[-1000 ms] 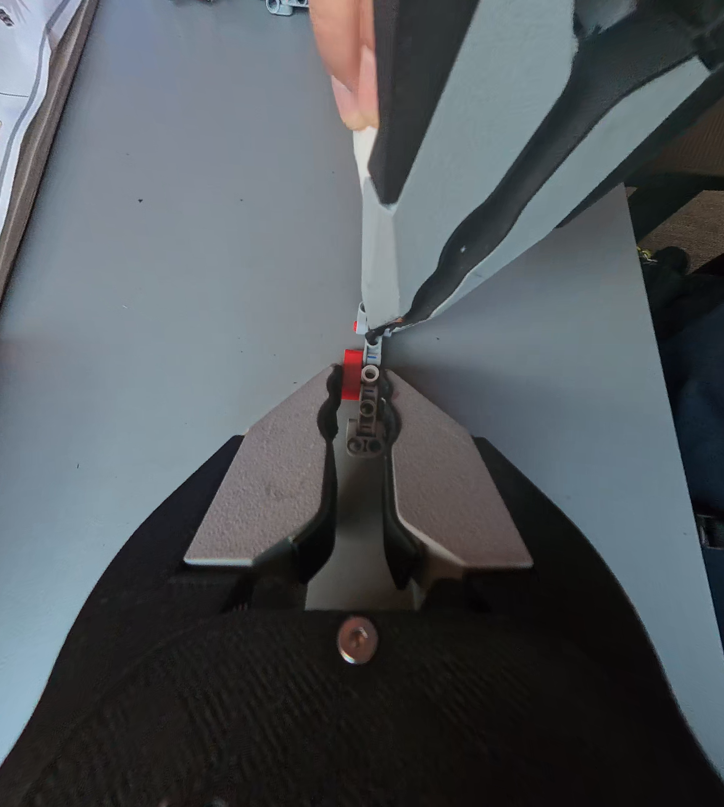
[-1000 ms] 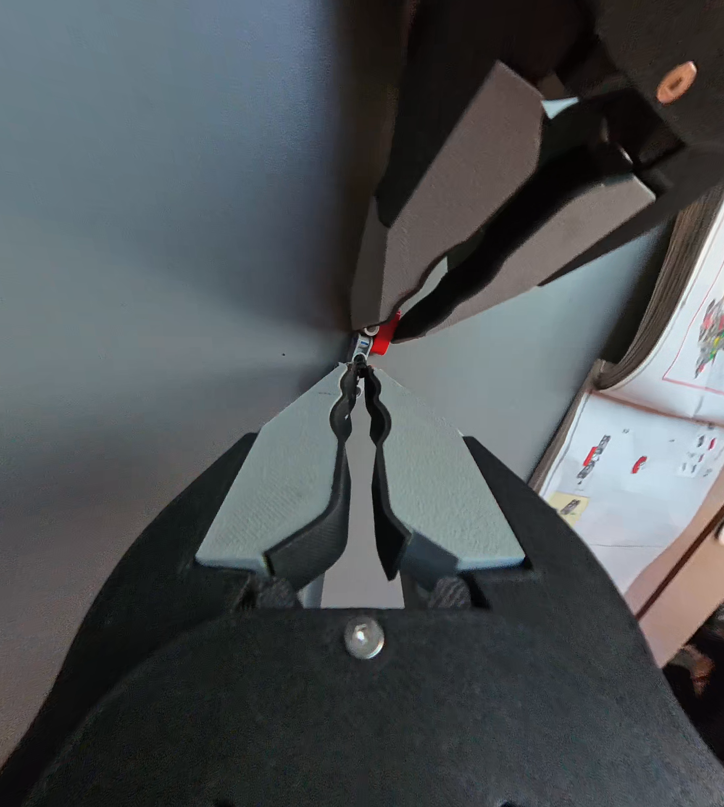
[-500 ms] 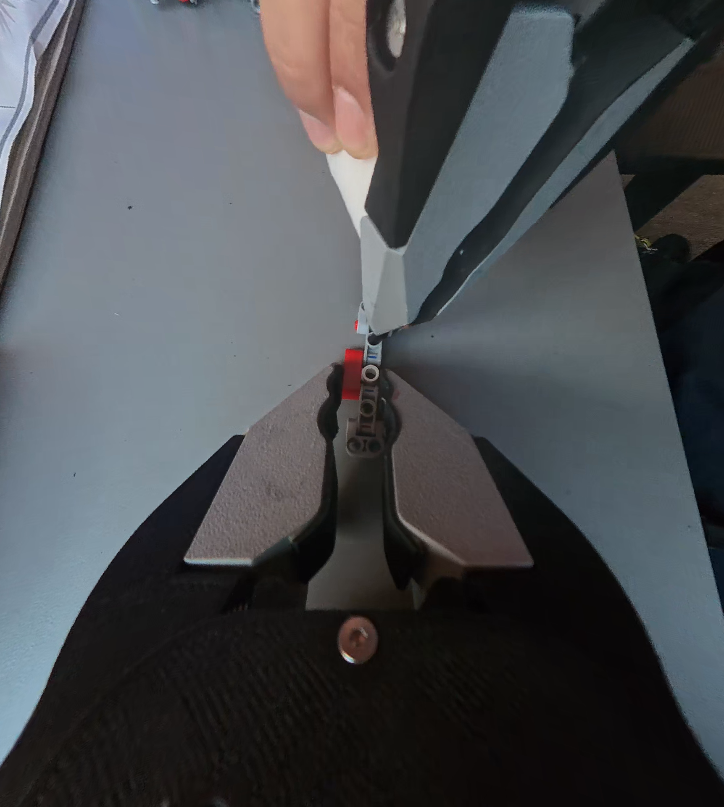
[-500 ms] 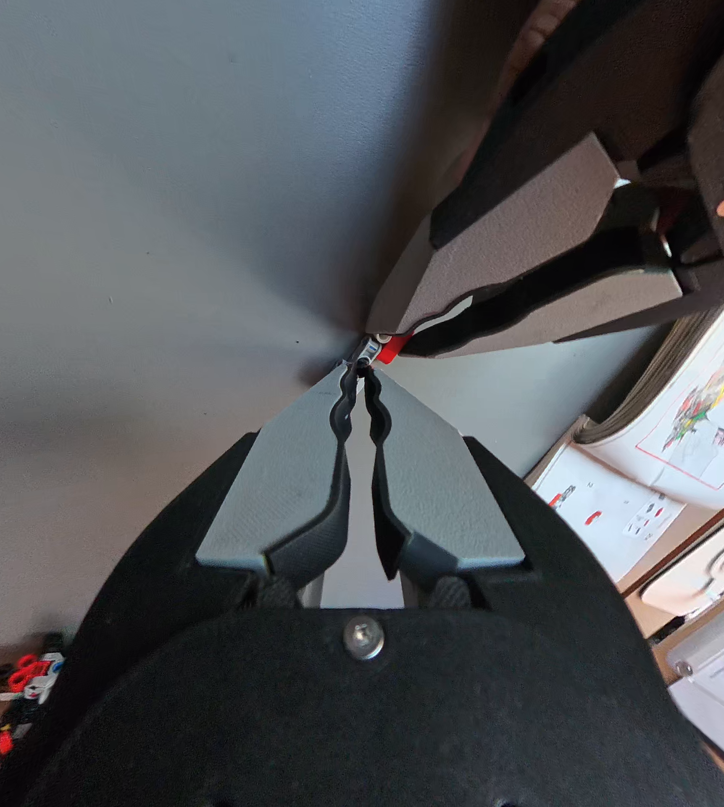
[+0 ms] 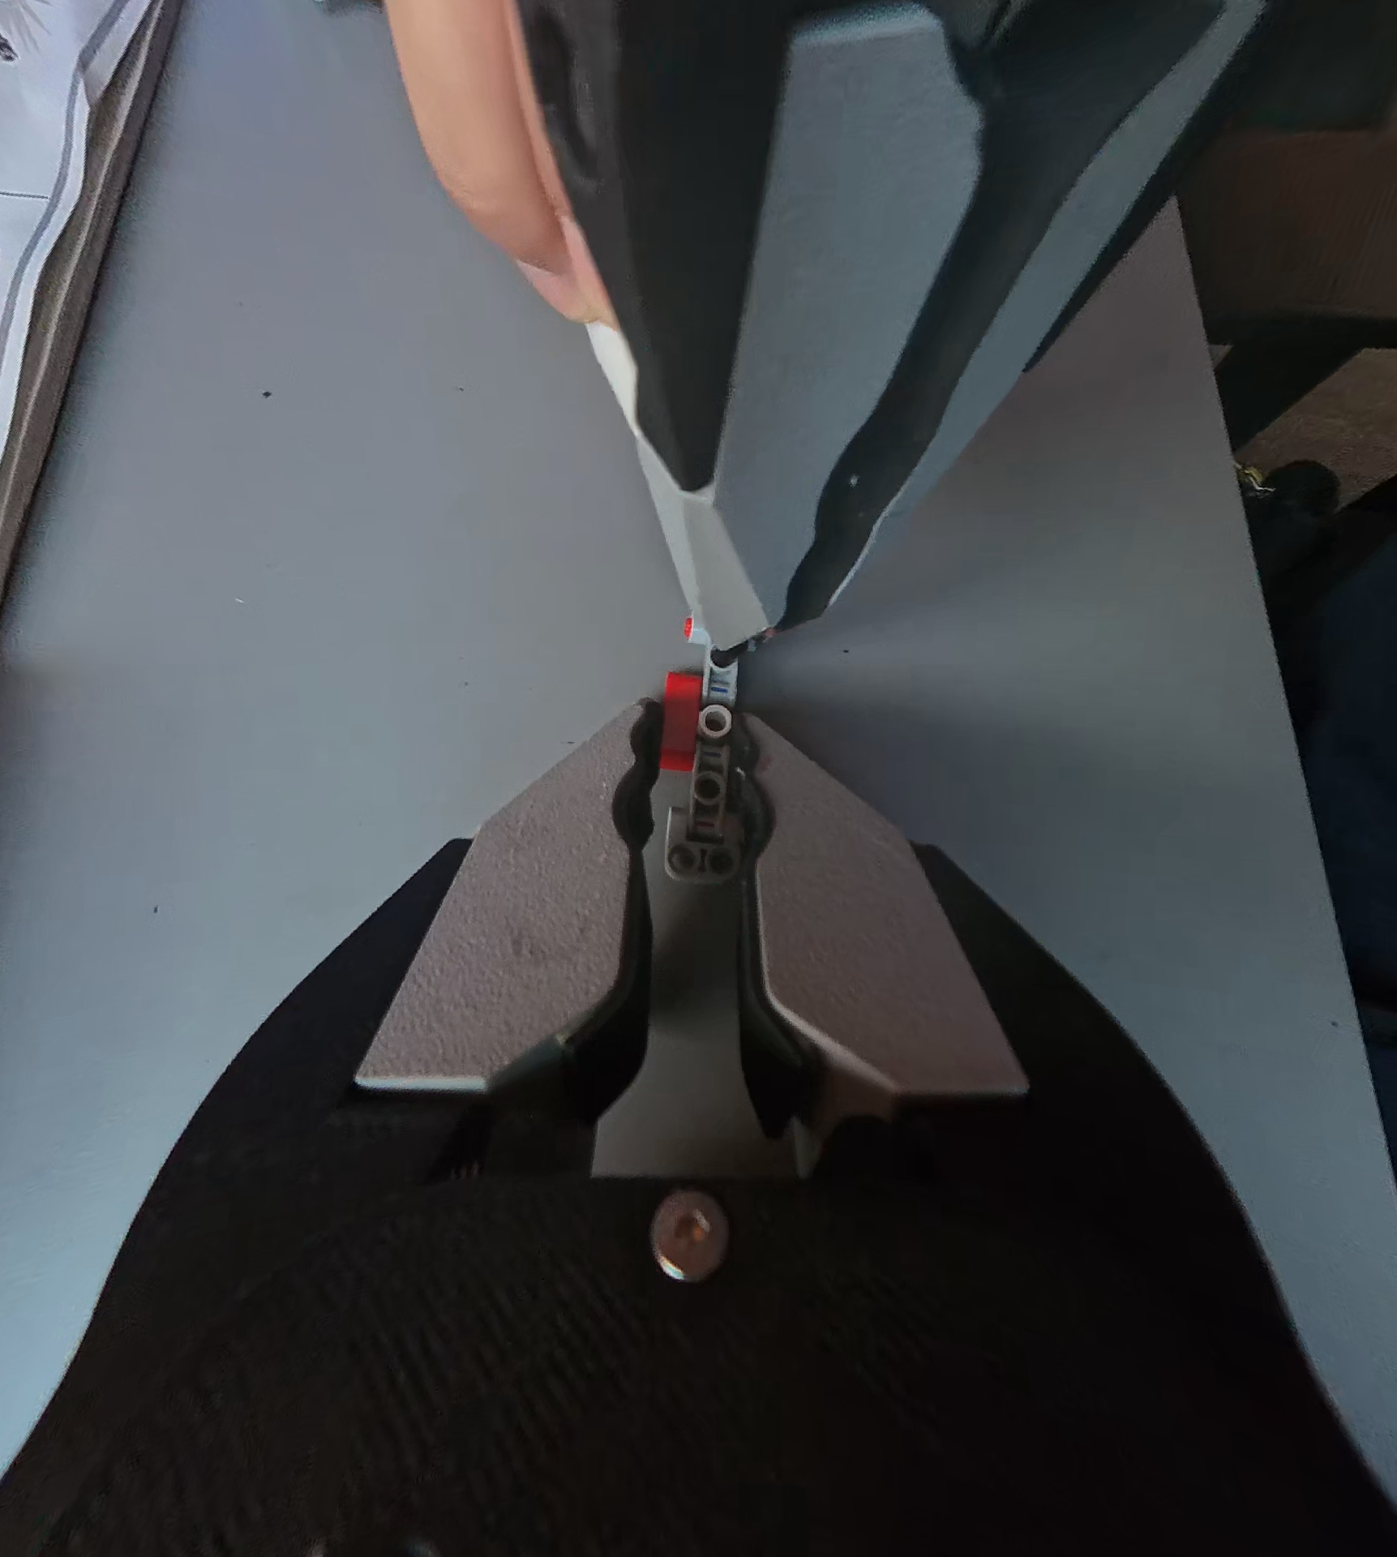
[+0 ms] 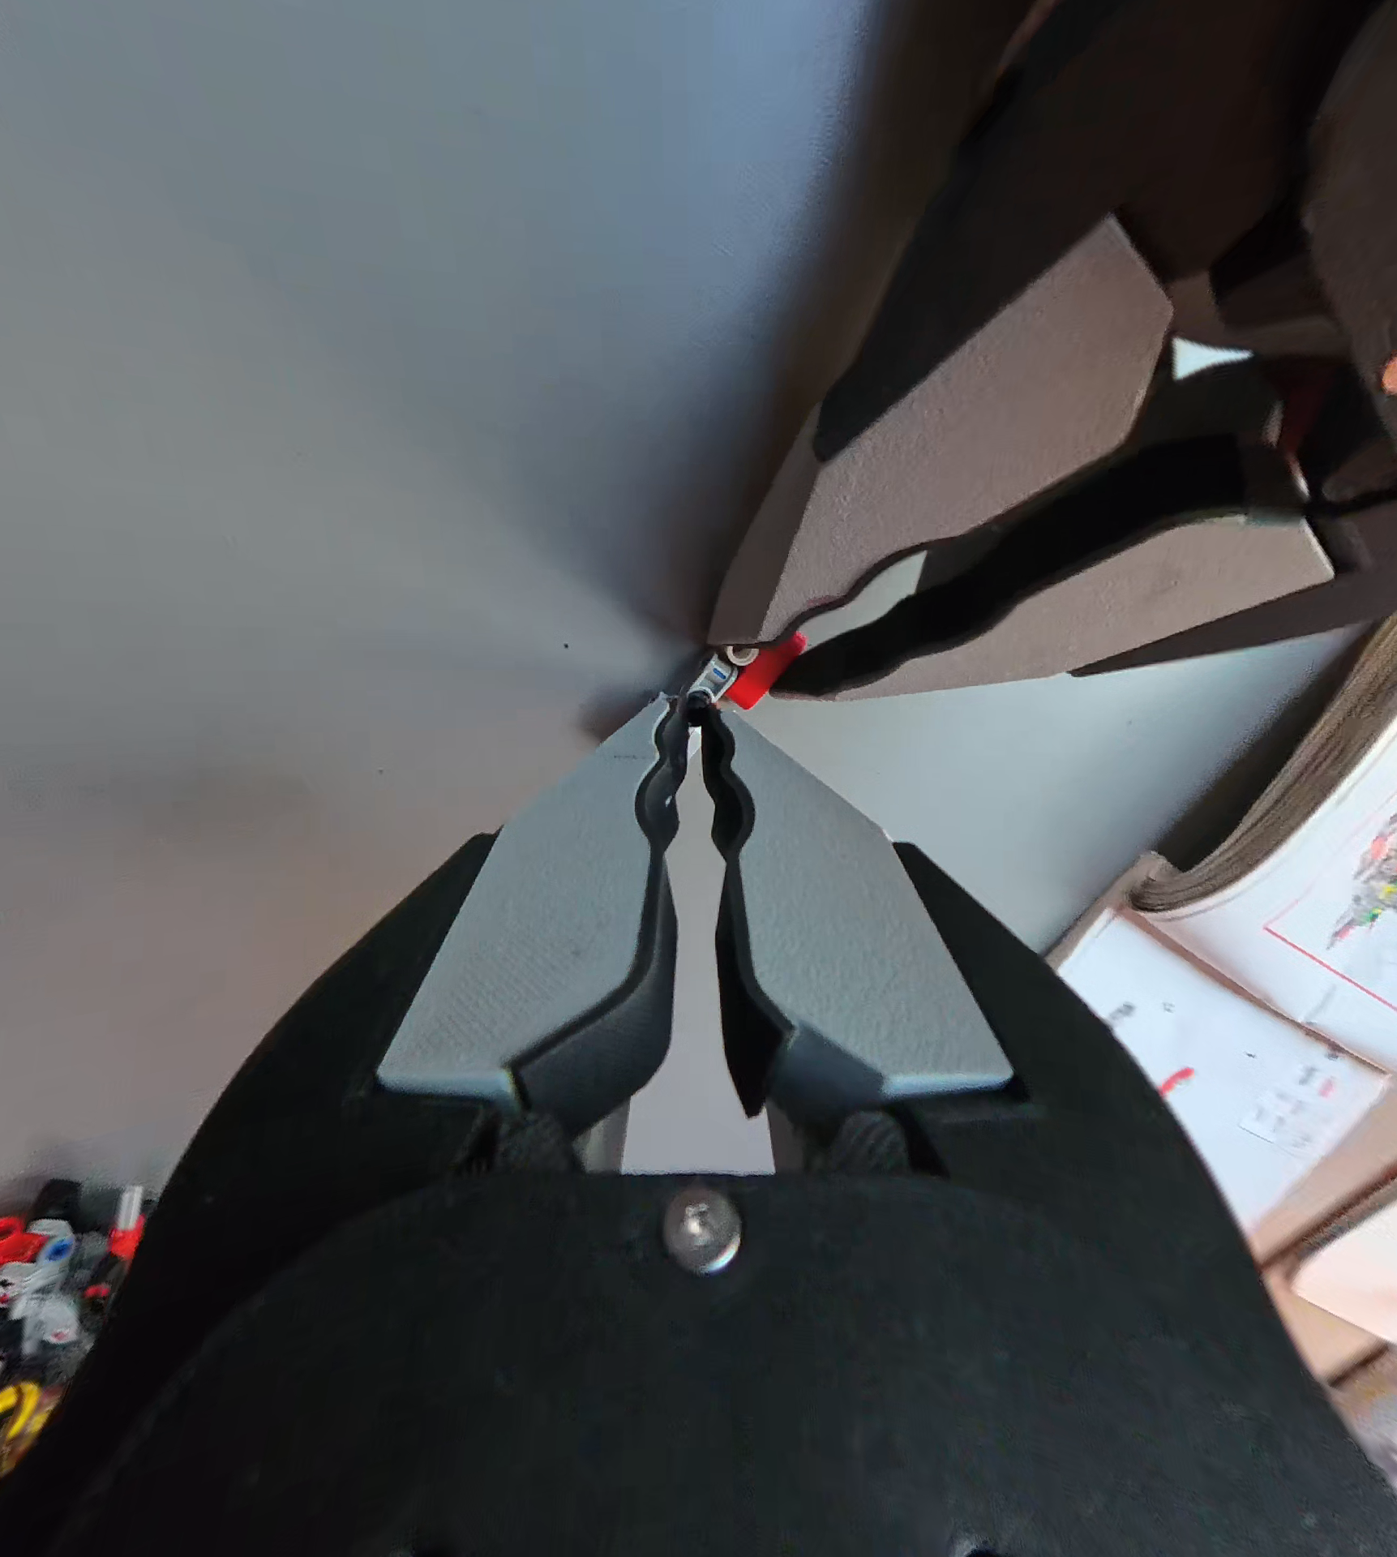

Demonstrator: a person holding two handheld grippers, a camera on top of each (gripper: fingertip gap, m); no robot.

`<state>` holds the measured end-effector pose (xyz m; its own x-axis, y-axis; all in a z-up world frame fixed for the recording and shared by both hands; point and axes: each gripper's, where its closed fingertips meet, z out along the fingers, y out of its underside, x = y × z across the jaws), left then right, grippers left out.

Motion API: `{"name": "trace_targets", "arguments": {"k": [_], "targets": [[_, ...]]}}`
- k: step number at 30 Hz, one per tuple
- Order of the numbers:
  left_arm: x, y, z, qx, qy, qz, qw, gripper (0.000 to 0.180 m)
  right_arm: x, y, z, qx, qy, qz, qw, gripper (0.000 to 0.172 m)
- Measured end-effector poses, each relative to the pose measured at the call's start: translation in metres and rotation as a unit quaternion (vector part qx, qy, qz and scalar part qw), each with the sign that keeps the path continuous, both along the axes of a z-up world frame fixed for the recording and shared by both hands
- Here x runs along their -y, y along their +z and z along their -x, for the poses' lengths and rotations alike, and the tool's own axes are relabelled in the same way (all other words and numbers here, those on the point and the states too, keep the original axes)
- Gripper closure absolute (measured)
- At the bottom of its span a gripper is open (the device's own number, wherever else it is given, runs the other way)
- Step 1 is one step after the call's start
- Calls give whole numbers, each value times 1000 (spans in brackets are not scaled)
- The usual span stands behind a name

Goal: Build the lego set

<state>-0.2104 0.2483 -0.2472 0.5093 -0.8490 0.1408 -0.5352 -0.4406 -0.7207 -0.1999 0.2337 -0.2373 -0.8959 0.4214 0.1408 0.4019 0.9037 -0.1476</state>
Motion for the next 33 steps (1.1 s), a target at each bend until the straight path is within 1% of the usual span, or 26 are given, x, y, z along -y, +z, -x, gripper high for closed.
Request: {"name": "trace_targets", "arguments": {"k": [2,5,6,7,11,13,15,16,18,20,22,26,30,33], "targets": [[0,0,0,0,0,1,1000,167,0,1,0,16,-40,49,998,170],[0,0,0,0,1,0,1000,167,-1,-2,1,26,-102,130,986,171],[0,0,0,0,0,-1,1000,167,-2,-6,0,30,-122,142,982,169],[0,0,0,0,0,0,1000,167,-3,-7,1,24,-125,150,980,170],[0,0,0,0,1,0,1000,167,-5,-8,3,-8,-109,107,988,170],[0,0,0,-1,1,-2,1000,166,-7,-8,4,-12,-136,89,987,170],[0,0,0,-2,1,-6,1000,166,-10,-7,4,-13,-174,92,980,170],[0,0,-1,-3,1,-8,1000,166,-11,-6,5,-18,-193,108,975,169],[0,0,0,-6,1,-11,1000,166,-9,3,7,-31,-223,169,960,170],[0,0,0,-7,1,-12,1000,166,-9,14,10,-56,-249,229,939,163],[0,0,0,-6,1,-11,1000,166,-16,10,6,-51,-275,223,934,172],[0,0,0,-5,1,-8,1000,166,-13,0,6,-68,-264,192,943,172],[-1,0,-1,-4,3,-8,1000,166,-13,-3,7,-69,-255,170,950,172],[-1,0,-1,-5,4,-10,1000,166,-12,-6,10,-88,-239,143,956,172]]}}
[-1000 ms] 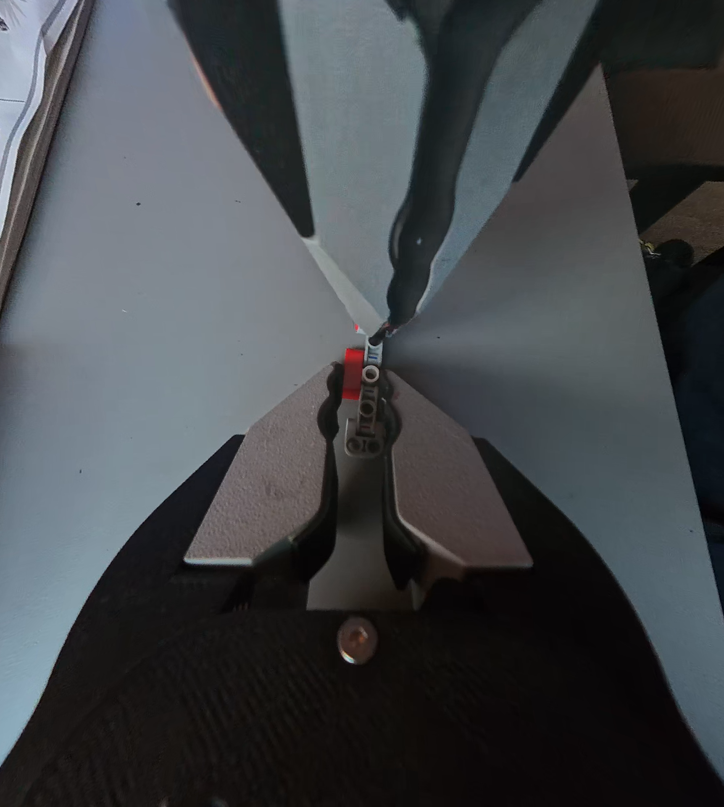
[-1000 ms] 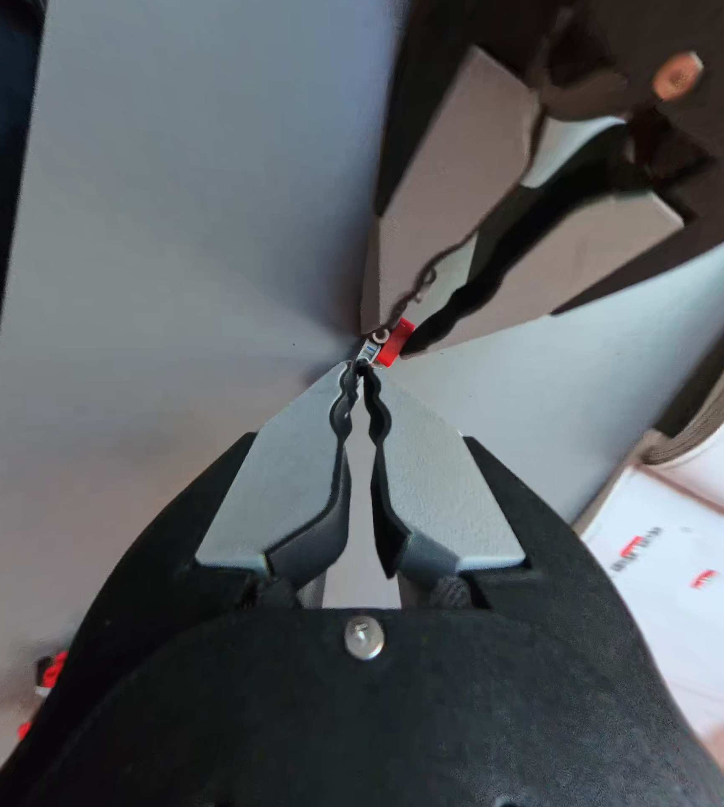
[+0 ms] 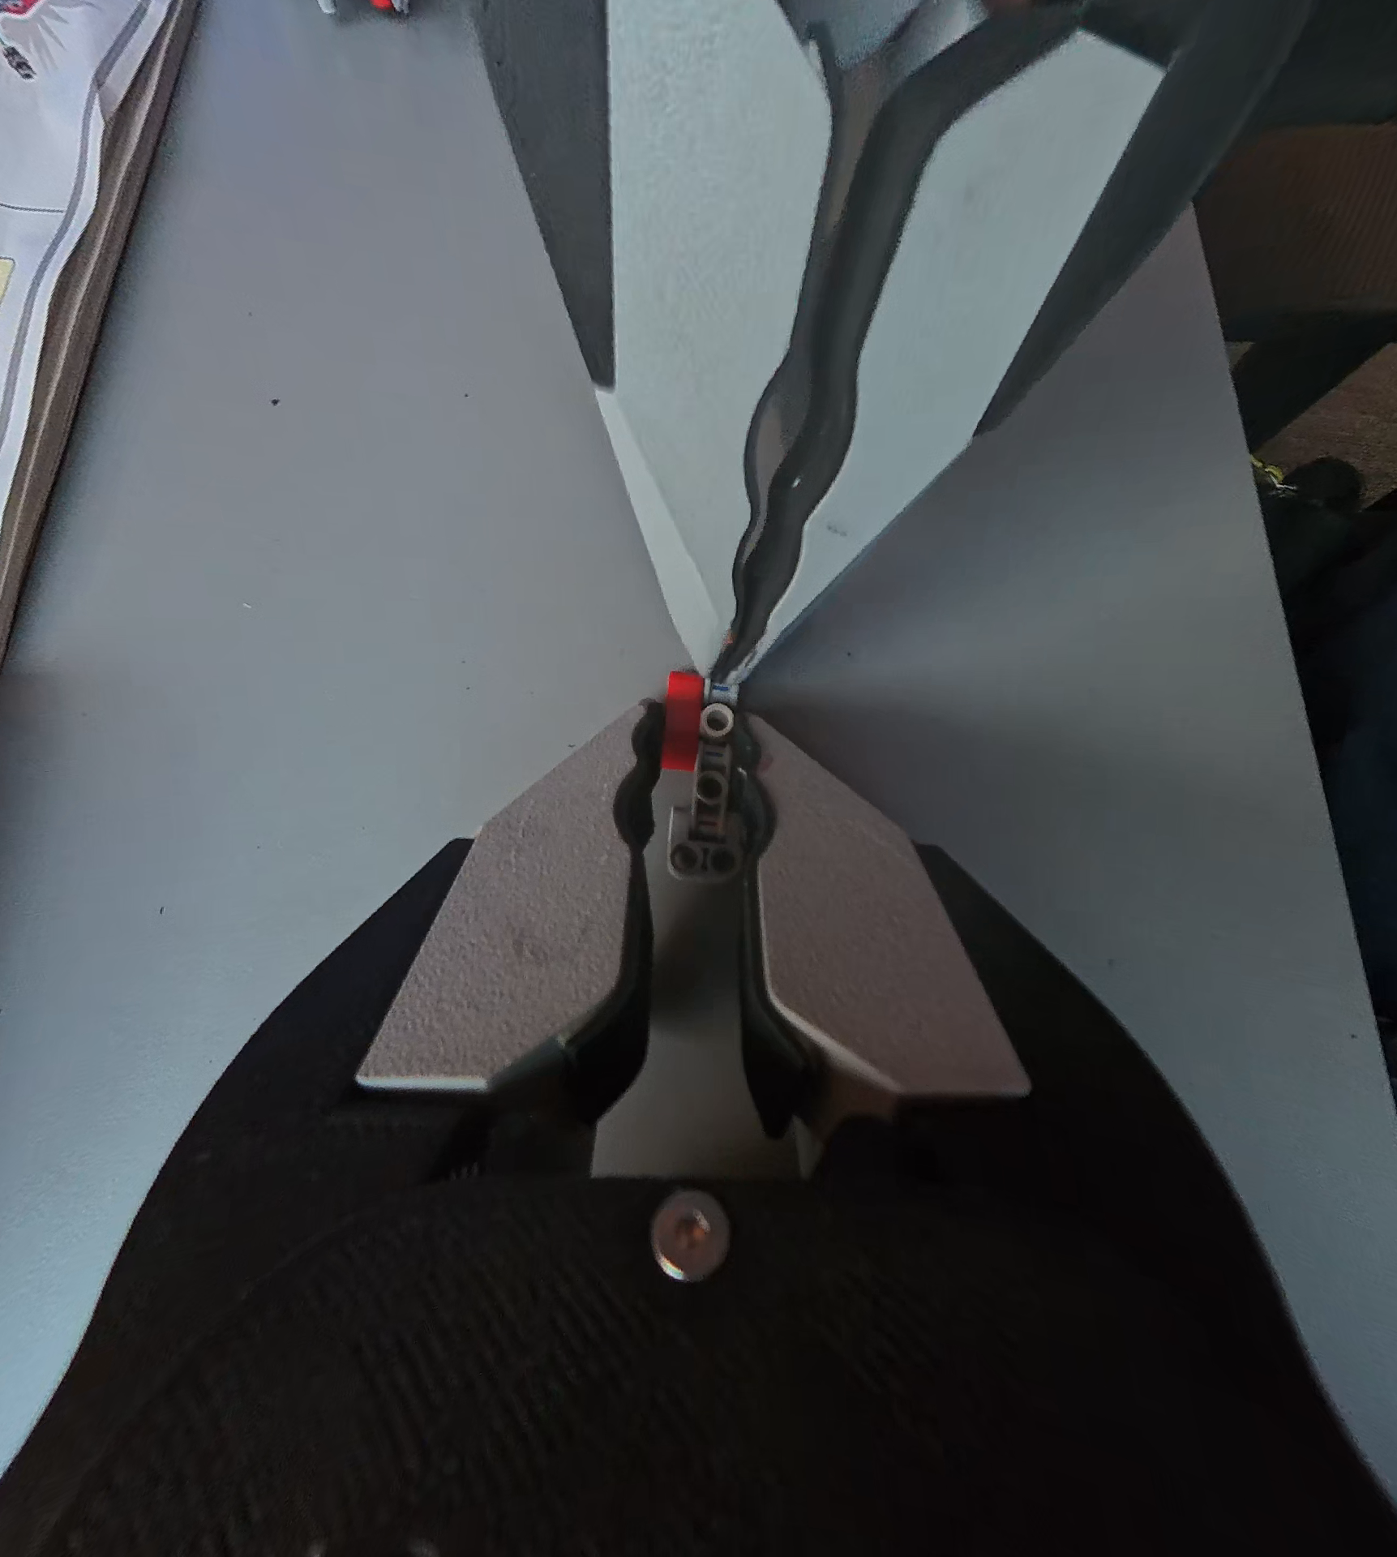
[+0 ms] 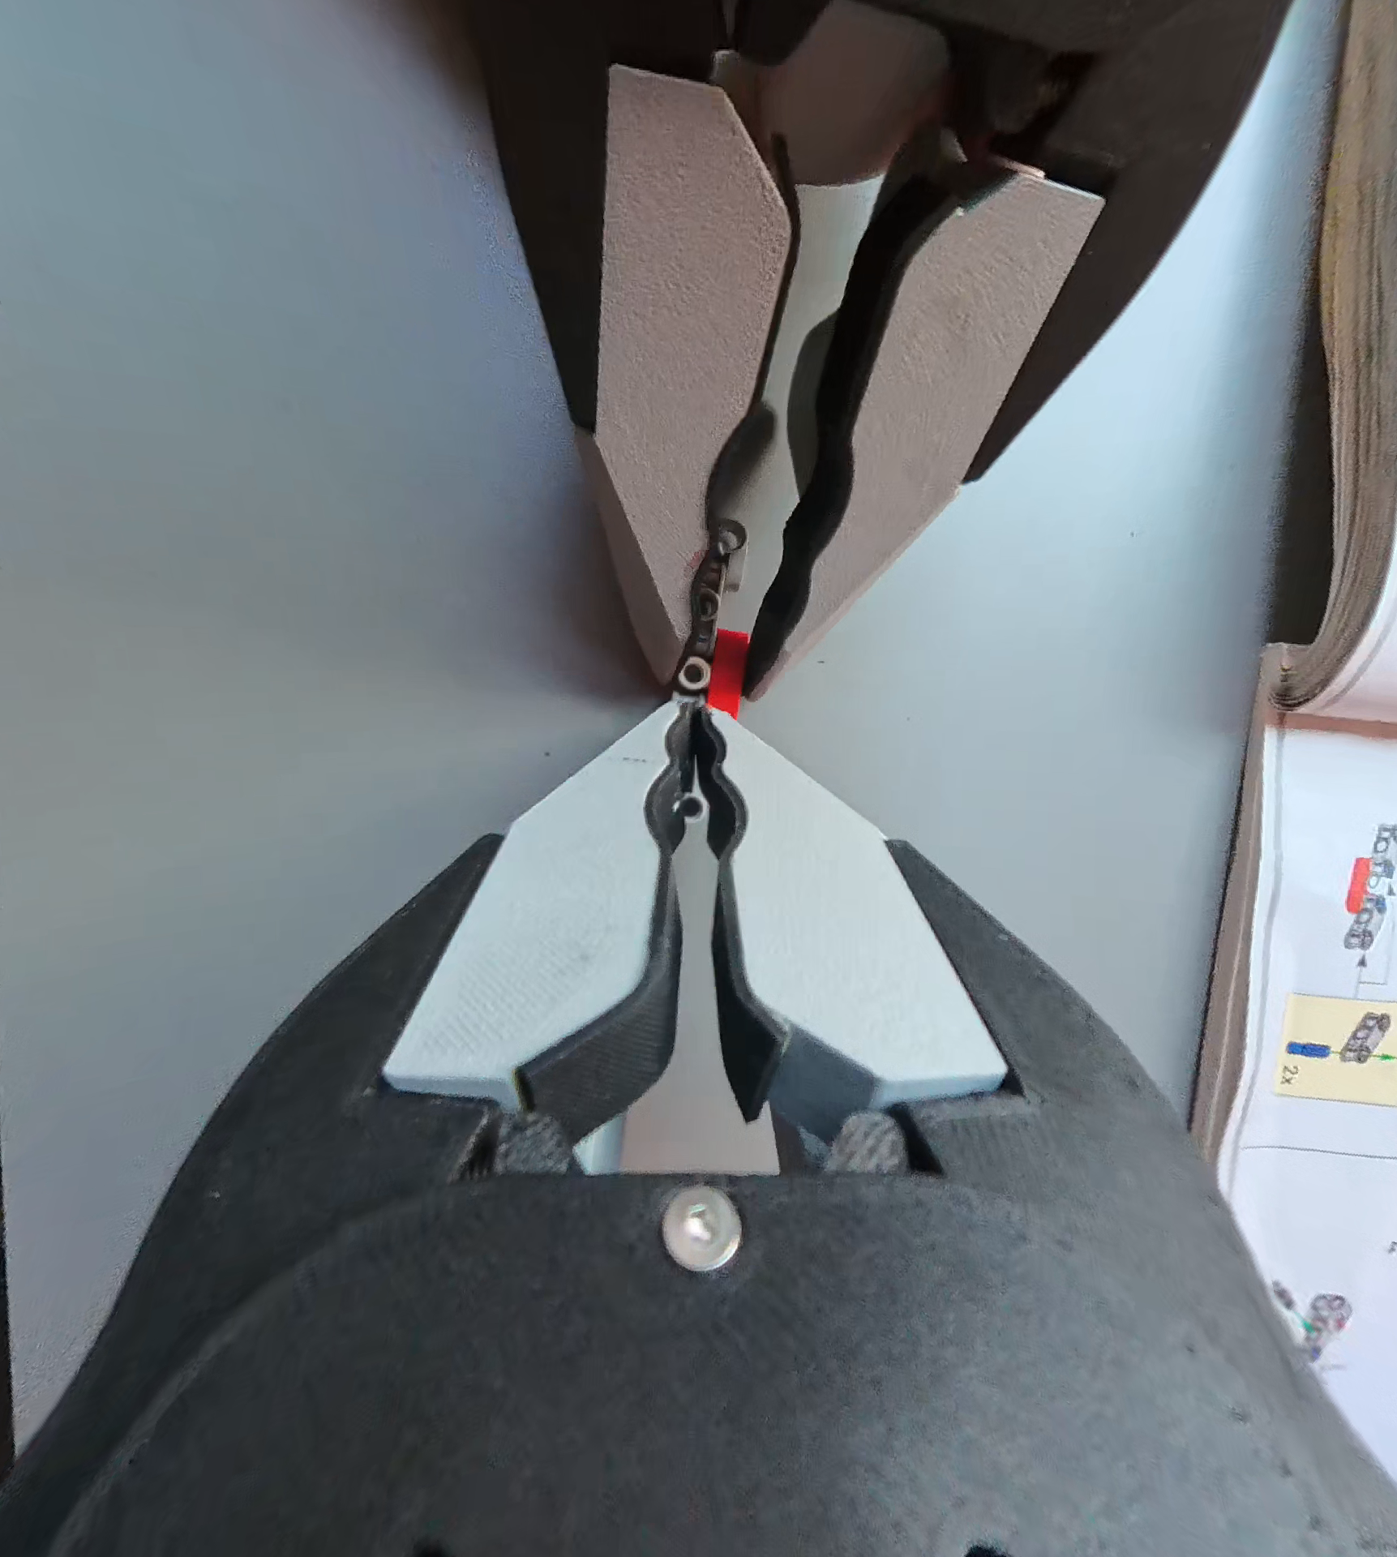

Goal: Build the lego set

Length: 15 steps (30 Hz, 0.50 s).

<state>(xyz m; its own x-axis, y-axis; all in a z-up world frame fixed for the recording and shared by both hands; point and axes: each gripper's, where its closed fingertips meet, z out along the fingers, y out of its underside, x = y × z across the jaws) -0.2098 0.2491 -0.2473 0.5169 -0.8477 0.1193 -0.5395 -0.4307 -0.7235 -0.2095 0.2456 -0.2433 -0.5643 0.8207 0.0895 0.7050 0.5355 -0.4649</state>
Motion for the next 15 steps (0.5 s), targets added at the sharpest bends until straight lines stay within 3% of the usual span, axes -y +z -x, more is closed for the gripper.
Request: {"name": "trace_targets", "arguments": {"k": [5,8,15], "targets": [[0,1,0,-4,6,-7,1000,166,-9,16,10,-70,-100,87,989,172],[1,1,-1,-3,8,-8,1000,164,-14,37,7,-136,-168,168,962,162],[1,7,-4,0,19,-36,999,138,-13,69,-3,-270,-249,224,903,151]]}}
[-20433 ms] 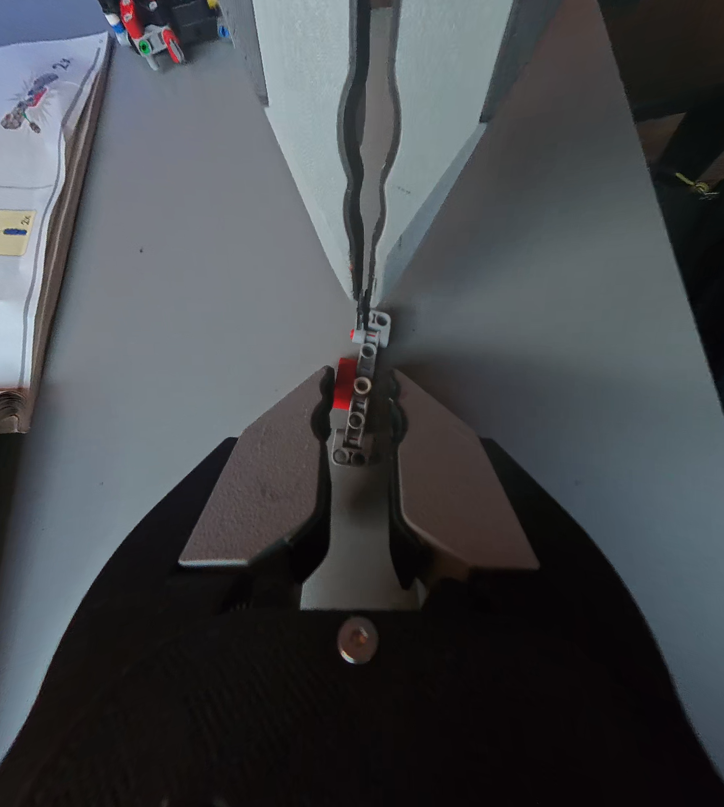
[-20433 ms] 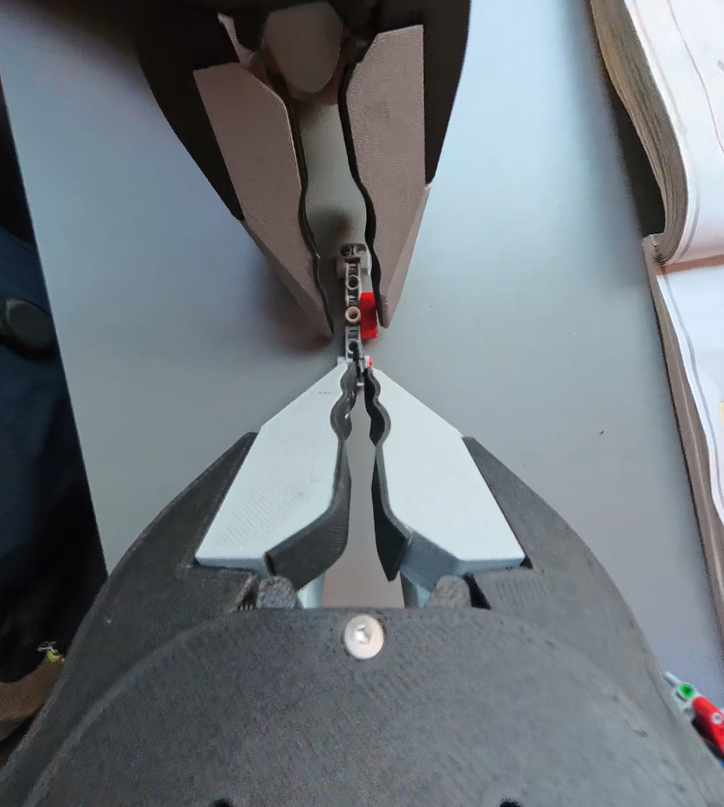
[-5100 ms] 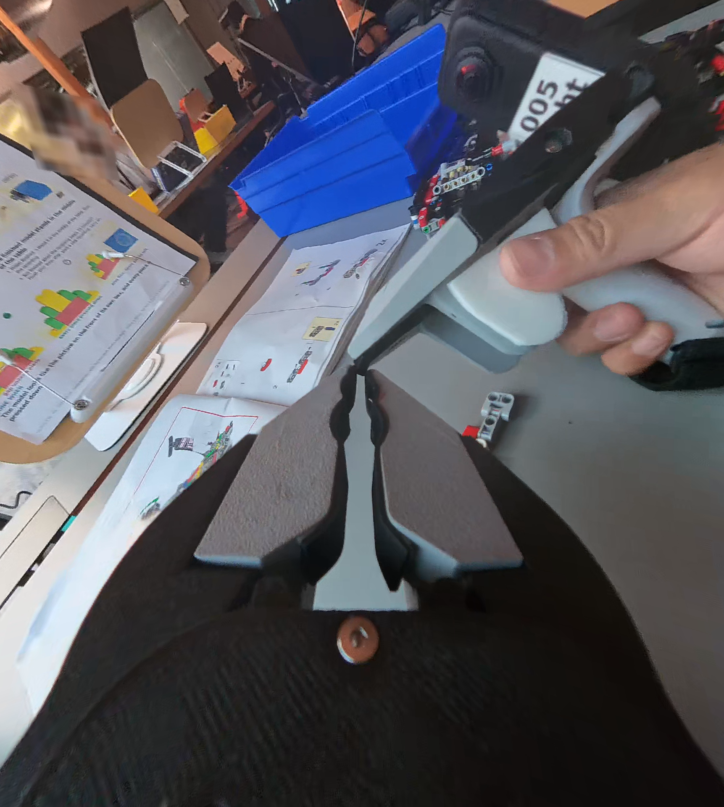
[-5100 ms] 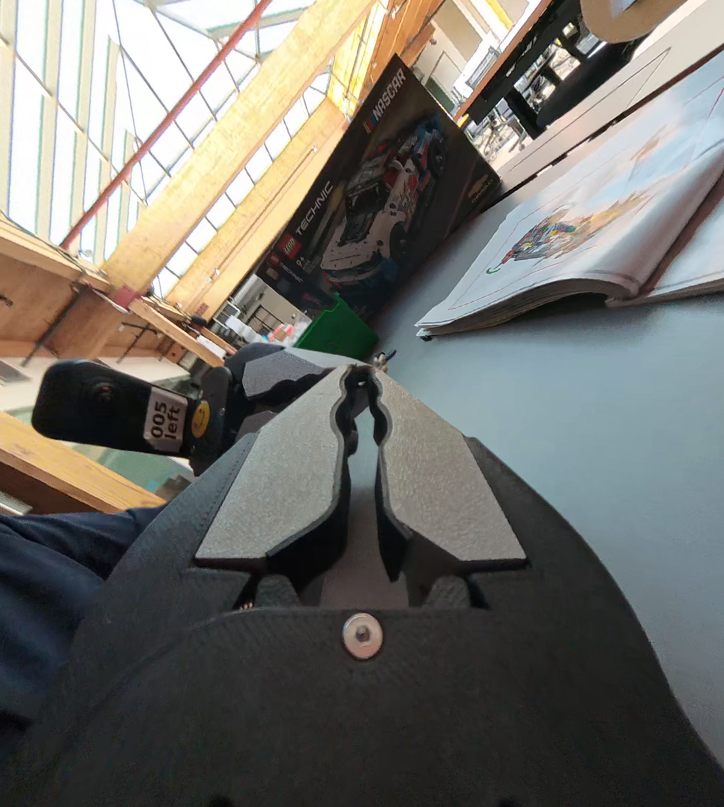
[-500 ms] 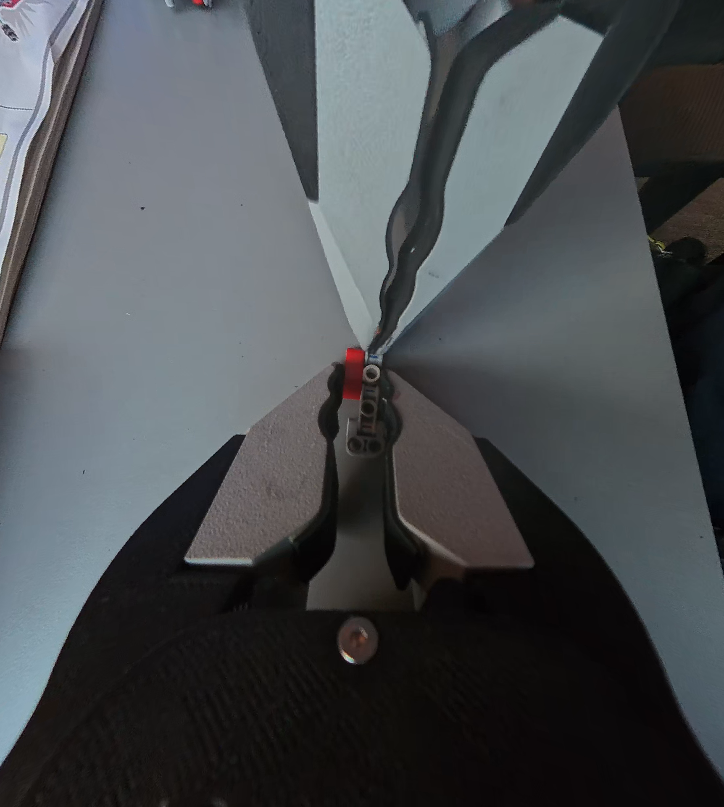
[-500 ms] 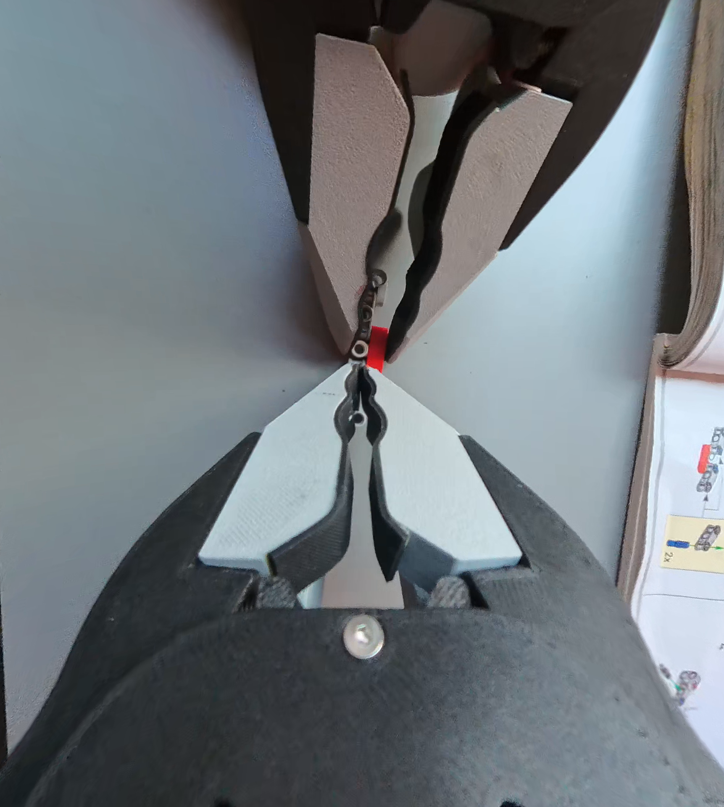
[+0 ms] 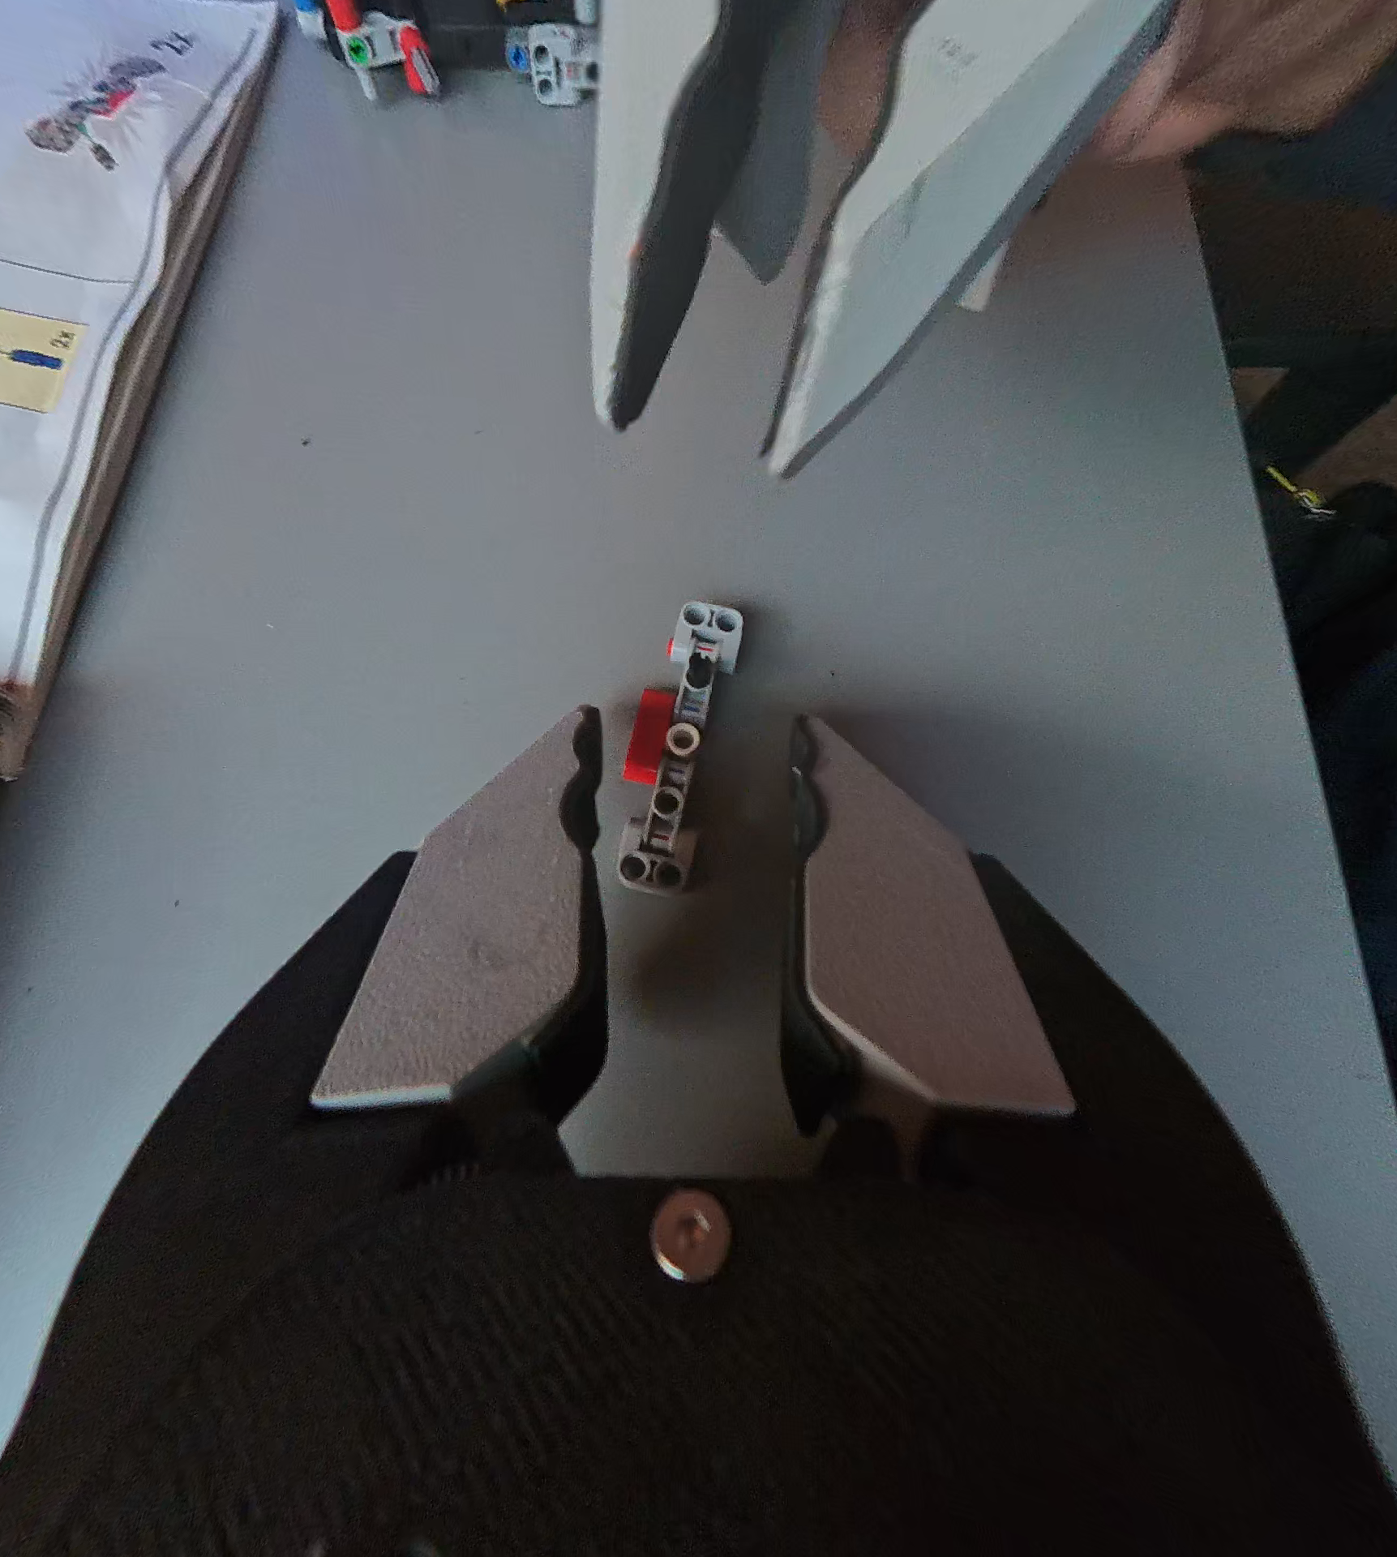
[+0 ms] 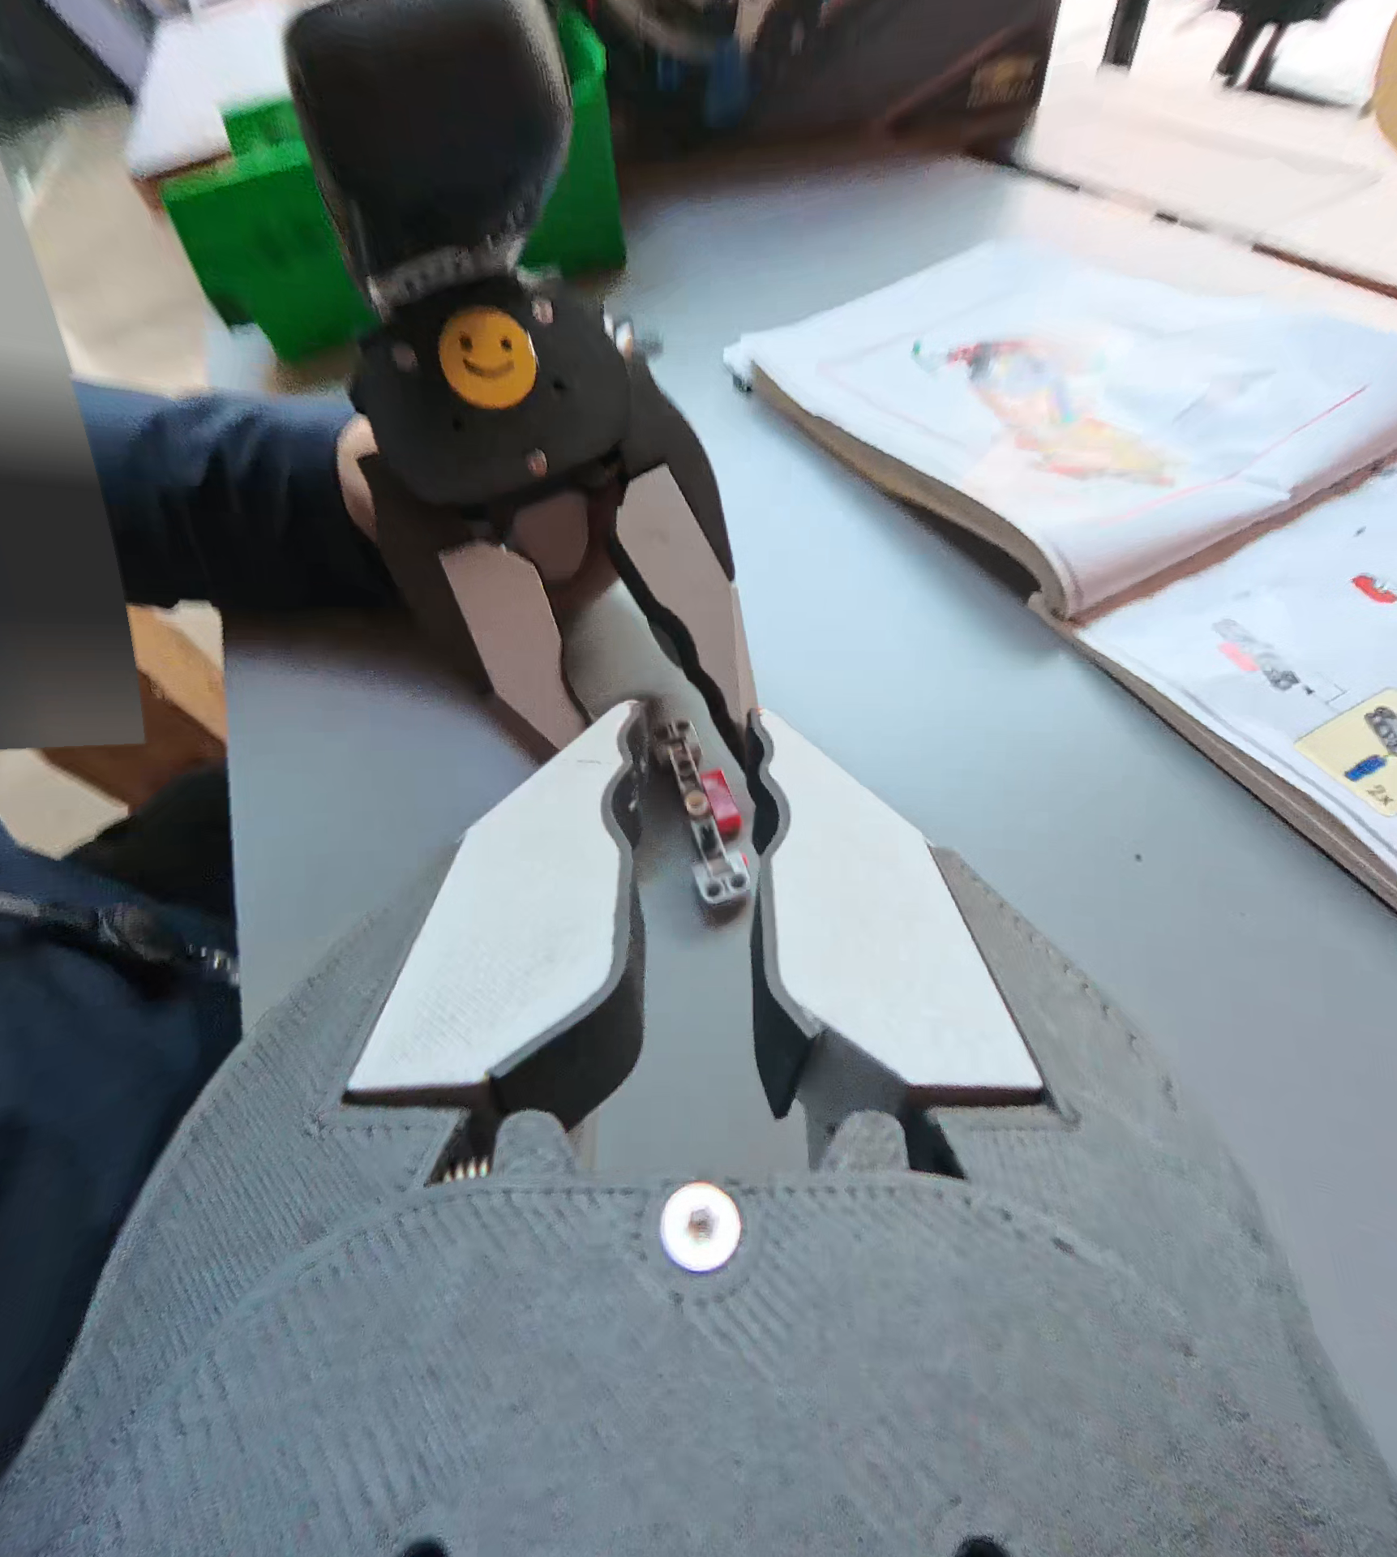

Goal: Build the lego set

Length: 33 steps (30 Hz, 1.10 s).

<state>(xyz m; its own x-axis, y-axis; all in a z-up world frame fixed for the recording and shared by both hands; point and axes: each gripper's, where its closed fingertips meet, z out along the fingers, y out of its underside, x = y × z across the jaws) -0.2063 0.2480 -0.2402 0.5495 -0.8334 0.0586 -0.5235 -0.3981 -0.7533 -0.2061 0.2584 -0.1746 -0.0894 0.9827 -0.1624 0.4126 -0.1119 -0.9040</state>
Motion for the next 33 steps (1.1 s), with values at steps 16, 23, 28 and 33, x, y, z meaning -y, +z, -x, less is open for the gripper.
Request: {"name": "trace_targets", "arguments": {"k": [16,23,28,33], "targets": [[78,66,216,-41,358,-16,933,146,11,-8,-23,-42,-25,-80,996,132],[107,62,286,-85,421,25,903,156,19,-23,-14,-6,3,-131,991,130],[96,32,284,-125,379,96,912,160,11,-42,-3,49,12,-182,982,127],[87,5,286,-125,375,151,906,161,-13,-55,7,91,-5,-230,969,130]]}}
